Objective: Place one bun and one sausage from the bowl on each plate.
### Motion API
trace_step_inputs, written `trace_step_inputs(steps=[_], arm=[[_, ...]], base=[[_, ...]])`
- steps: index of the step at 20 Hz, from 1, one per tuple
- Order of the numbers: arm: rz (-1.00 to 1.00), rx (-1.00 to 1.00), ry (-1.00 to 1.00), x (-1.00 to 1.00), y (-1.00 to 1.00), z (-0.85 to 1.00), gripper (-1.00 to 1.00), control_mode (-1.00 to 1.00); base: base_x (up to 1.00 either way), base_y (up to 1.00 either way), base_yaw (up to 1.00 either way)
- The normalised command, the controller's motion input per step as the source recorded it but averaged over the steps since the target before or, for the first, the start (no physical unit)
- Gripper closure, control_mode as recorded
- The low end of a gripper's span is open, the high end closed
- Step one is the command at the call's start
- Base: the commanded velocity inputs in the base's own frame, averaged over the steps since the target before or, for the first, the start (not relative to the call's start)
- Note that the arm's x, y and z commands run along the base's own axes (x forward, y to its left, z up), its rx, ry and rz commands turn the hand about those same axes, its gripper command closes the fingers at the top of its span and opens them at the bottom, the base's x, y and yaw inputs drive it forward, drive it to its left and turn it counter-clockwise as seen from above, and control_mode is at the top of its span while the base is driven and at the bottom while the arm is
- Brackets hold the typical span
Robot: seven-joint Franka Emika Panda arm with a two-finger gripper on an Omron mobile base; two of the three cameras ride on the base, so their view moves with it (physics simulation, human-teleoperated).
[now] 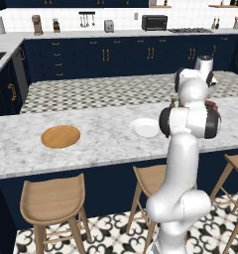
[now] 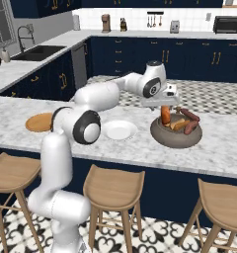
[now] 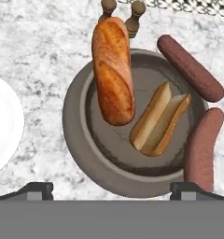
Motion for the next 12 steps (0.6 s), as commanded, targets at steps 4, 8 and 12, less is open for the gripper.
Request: trace_step_inputs(steps=[4,8,12], arm=[[0.00,0.00,0.00,0.93,-0.01,-0.48,-1.00,-1.00],[0.00,0.00,-0.06,0.29,-0.20,-0.57,-1.00,-1.00],[0.00,0.00,-0.15,0.26,-0.05,-0.58,-1.00,-1.00]], base=[[0.00,0.00,0.00],[0.00,0.00,0.00],[0.00,0.00,0.00]])
